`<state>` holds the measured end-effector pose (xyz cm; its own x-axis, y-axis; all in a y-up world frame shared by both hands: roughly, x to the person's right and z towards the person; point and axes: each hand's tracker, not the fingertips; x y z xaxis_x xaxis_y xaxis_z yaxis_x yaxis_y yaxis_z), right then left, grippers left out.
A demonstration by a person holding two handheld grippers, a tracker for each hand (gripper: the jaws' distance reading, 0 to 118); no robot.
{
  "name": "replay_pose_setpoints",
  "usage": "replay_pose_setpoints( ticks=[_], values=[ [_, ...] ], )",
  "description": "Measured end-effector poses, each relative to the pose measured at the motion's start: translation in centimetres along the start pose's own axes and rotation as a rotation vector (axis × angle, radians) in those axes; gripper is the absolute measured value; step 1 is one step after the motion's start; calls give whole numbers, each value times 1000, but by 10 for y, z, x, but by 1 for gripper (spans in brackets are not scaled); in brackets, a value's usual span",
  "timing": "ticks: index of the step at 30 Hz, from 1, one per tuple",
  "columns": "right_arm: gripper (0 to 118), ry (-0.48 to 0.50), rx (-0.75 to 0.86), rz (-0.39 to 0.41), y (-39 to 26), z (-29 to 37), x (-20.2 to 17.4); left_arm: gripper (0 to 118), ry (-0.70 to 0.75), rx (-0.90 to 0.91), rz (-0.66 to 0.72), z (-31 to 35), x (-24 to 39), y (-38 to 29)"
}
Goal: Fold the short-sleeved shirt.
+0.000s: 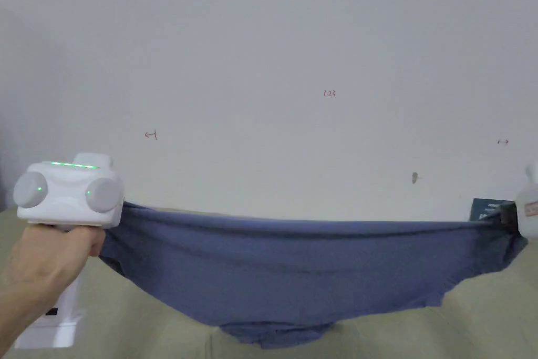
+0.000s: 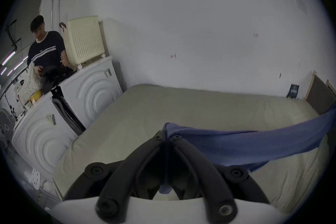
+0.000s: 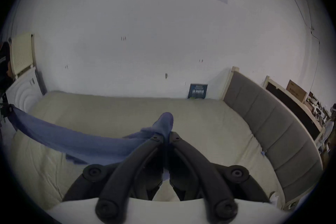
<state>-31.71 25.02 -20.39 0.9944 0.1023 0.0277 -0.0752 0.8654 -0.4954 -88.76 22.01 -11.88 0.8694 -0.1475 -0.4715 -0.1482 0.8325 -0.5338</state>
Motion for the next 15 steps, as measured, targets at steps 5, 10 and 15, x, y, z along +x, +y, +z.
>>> replay_pose_setpoints(
  ticks=[5,10,15],
  values=[
    [6,57,-100,-31,-85,8,9,1,-69,-64,-43,6,-9,-70],
    [6,94,-154,-55,-175,58,34,1,-109,-135,-110,21,-31,-154],
    [6,129,-234,-123,-263,118,65,1,-159,-250,-106,72,-63,-238]
  ],
)
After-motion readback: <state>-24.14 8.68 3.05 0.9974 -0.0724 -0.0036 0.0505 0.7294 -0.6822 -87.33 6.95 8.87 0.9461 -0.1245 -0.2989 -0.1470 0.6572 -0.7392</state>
